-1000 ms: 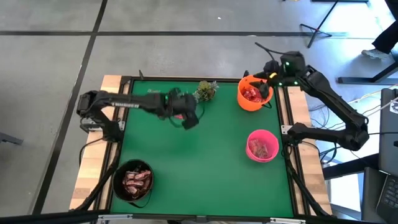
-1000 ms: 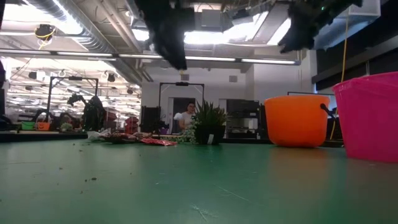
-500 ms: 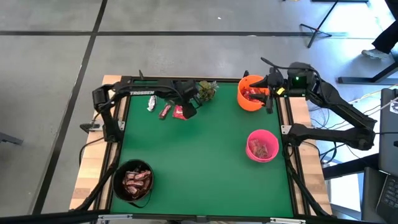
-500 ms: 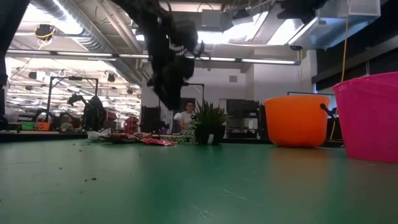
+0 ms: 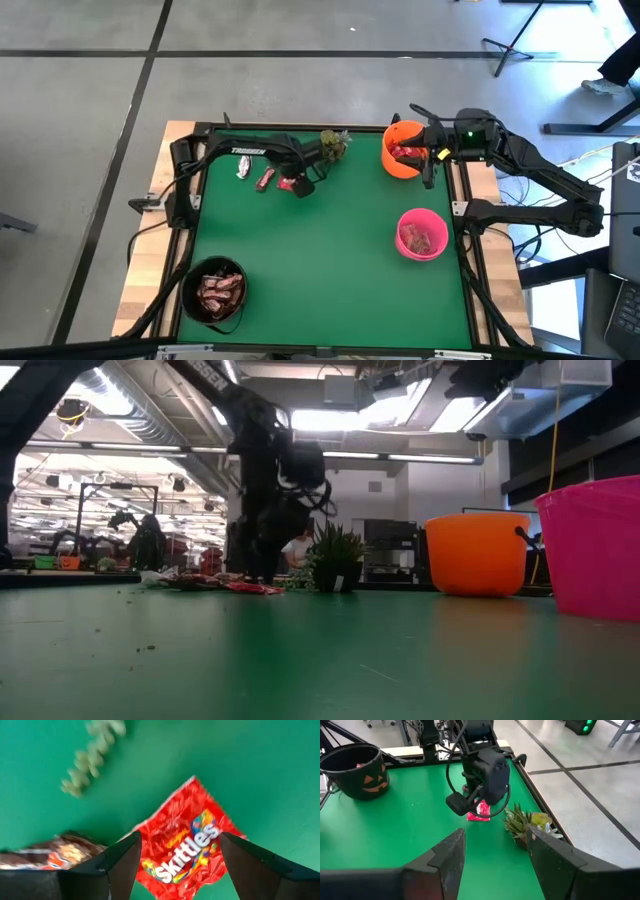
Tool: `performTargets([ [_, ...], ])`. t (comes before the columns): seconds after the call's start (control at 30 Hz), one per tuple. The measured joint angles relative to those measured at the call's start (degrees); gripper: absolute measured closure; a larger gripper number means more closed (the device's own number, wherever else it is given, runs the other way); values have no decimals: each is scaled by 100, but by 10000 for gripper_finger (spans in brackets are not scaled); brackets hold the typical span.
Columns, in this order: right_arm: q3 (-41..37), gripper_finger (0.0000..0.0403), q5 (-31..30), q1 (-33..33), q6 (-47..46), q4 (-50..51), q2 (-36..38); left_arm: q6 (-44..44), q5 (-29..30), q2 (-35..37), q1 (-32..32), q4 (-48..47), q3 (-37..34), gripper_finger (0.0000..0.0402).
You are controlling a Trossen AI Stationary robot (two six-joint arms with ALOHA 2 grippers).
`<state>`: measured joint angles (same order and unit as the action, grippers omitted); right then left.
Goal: Sort candy
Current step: Put the red candy into the orange bucket
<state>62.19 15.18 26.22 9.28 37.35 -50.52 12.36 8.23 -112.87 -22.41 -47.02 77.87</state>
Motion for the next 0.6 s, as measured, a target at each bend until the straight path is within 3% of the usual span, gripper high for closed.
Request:
performTargets([
  [0.33,-6,197,-56,0,0,-35,0,72,-330,-198,20,-155,9,148],
  [0.47,-6,197,-57,2,0,-40,0,32,-516,-198,161,-190,9,195],
  [0.6,-6,197,-55,2,0,-105,0,-160,-491,-196,326,-130,9,274],
])
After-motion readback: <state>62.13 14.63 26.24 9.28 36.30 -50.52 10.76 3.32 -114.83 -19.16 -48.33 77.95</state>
